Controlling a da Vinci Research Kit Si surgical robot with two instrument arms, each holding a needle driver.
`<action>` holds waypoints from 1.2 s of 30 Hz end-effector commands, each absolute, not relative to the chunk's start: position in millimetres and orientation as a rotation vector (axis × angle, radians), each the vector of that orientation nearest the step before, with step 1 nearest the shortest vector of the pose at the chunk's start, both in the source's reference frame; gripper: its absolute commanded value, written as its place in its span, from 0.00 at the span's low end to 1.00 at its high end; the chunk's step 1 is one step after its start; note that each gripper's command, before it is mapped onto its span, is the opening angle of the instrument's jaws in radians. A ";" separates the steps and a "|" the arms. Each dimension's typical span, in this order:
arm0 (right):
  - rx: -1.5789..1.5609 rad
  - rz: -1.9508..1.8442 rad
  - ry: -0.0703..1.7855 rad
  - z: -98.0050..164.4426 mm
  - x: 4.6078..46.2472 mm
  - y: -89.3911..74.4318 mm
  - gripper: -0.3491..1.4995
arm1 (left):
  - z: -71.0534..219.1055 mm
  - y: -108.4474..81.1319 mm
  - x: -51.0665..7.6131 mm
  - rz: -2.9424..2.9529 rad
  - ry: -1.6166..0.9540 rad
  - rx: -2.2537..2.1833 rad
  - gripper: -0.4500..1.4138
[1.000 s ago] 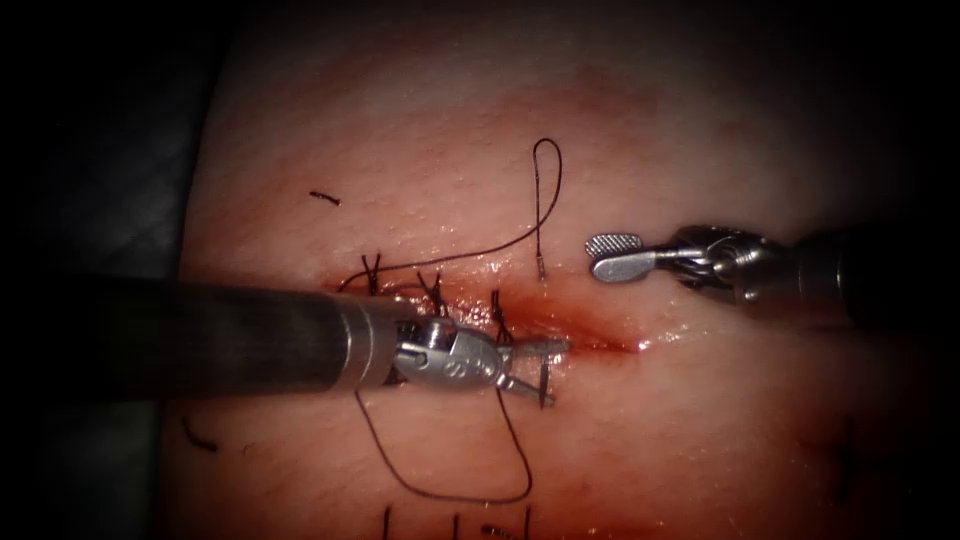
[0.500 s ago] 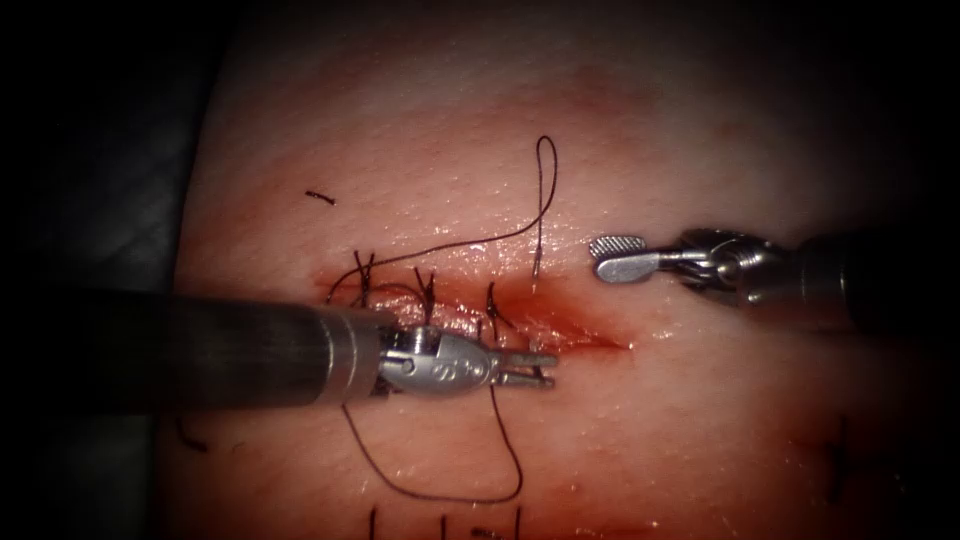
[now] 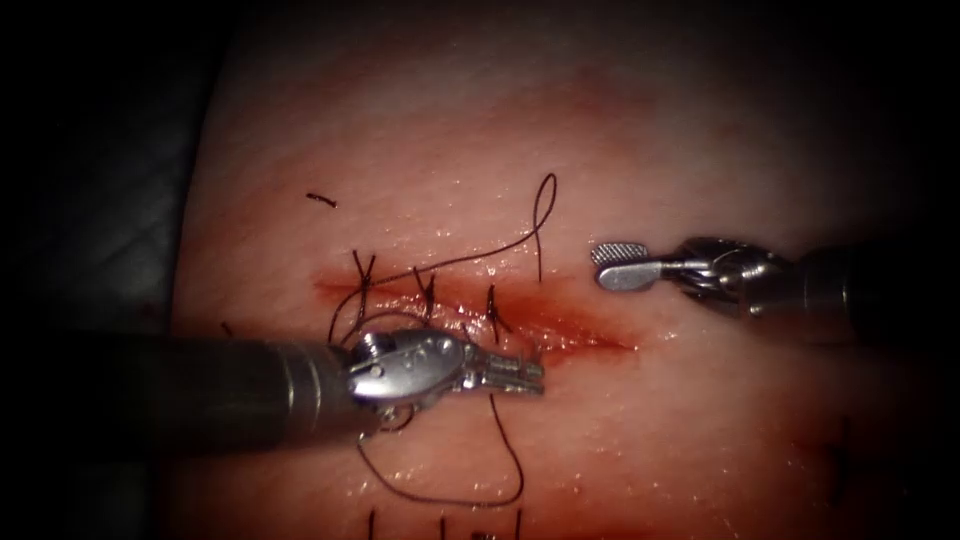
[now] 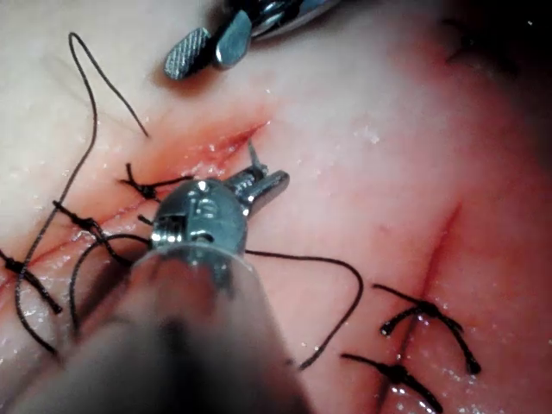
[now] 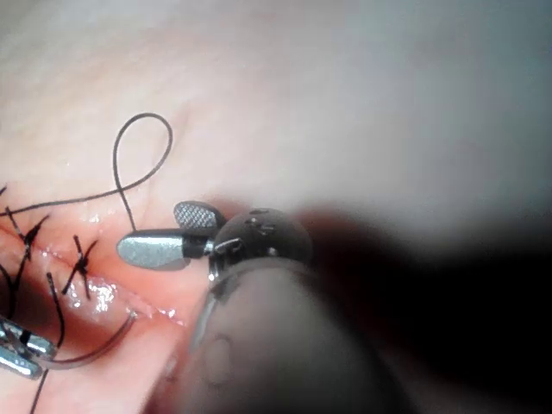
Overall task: Wound Closure
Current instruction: Using the left needle driver, grasp the needle near the tip and pull it through.
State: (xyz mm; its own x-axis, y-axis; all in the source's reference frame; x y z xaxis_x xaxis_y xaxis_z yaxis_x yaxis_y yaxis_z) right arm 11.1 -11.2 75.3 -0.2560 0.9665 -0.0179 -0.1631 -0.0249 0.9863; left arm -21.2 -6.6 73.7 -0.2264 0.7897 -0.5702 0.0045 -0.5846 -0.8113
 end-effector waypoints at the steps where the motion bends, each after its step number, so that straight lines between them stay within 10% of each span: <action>1: 0.957 1.472 1.266 76.0 11.8 -11.6 0.54 | 73.8 -6.7 -21.8 1.834 -1.011 -1.481 0.00; 13: 0.999 1.506 1.258 76.5 11.9 -12.5 0.45 | 67.9 -8.2 -21.8 1.849 -1.140 -1.597 0.00; 24: 0.815 1.371 1.260 76.4 11.1 -12.4 0.56 | 60.0 -5.5 -20.4 2.239 -0.532 -1.885 0.00; 27: 0.770 1.359 1.233 76.3 10.7 -12.8 0.10 | 58.5 -3.7 -20.1 2.291 -0.326 -1.950 0.00; 36: 0.735 1.359 1.206 76.3 10.5 -13.5 0.10 | 55.3 1.7 -20.1 2.373 -0.057 -2.055 0.00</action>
